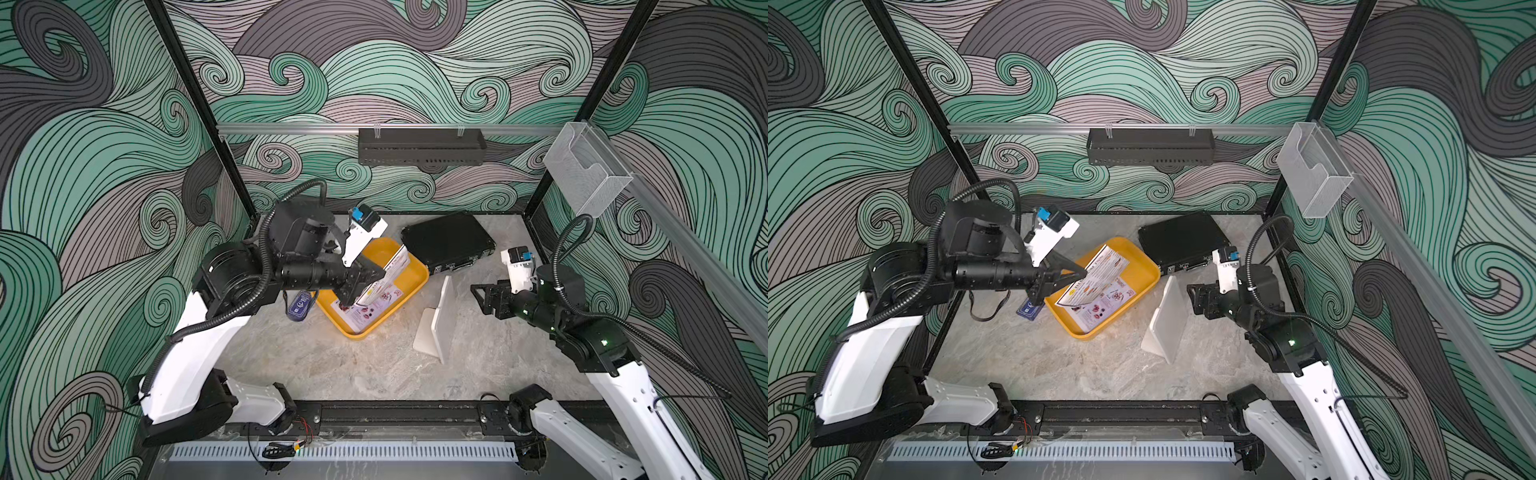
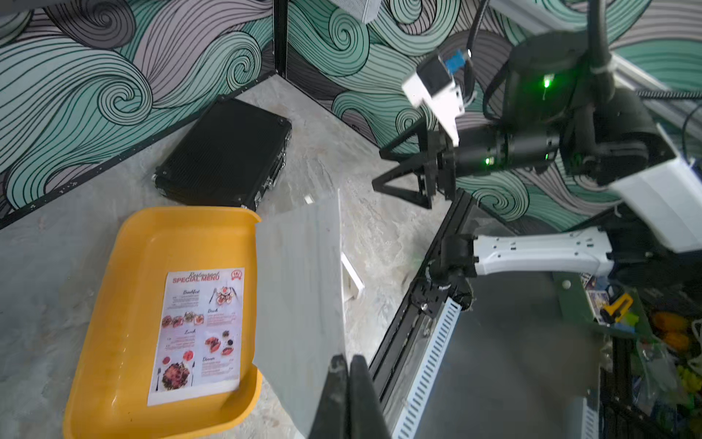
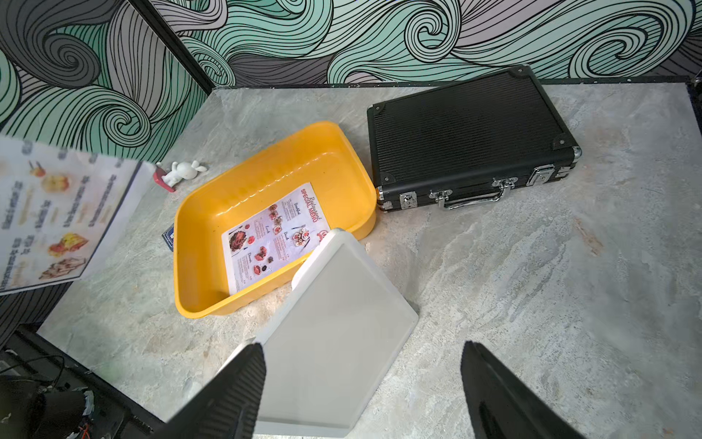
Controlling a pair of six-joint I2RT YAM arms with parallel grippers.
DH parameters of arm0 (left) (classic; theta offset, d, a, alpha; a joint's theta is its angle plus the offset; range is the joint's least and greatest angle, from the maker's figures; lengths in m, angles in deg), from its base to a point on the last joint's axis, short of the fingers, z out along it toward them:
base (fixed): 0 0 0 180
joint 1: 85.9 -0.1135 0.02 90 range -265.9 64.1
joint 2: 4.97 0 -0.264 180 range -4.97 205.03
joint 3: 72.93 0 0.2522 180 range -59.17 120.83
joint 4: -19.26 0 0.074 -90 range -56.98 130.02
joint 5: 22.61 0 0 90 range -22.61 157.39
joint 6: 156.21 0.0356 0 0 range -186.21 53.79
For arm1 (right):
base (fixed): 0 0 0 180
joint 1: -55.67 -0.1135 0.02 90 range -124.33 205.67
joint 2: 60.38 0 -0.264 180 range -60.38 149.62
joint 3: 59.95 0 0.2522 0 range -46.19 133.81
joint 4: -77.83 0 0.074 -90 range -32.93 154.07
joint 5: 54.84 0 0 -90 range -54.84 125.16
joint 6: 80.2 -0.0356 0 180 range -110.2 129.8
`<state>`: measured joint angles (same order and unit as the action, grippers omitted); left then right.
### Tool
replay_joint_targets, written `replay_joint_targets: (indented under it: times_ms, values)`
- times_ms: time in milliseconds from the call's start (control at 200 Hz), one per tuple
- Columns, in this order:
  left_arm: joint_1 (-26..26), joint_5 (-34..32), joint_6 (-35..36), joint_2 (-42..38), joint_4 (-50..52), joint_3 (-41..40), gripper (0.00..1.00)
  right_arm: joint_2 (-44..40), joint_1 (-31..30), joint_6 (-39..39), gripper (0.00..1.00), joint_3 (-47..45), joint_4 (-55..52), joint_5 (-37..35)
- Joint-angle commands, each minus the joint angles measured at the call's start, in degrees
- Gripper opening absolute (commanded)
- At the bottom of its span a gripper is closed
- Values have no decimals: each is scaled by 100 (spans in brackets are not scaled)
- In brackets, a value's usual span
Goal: Replace the menus in the menu holders
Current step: Take out the menu from the menu holder, then place the menu at the center of the board.
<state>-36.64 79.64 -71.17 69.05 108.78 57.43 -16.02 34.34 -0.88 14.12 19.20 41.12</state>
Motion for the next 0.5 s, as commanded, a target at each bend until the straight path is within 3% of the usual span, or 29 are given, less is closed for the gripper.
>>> replay_joint_targets:
  times_ms: [0, 80, 260, 495]
  values:
    - [-22, 64, 496, -391, 852, -723, 0, 26, -6, 136, 85, 95, 23, -51]
    - [-29, 570, 505, -782, 669, -1544, 0, 70, -11, 136, 85, 117, 23, -14]
    - [4, 2812, -200, -1310, -566, -3335, 0, 124, -6, 145, 85, 97, 30, -15]
    - [68, 4161, -363, -1204, -1760, -4272, 0, 153, -6, 95, 85, 66, 47, 51]
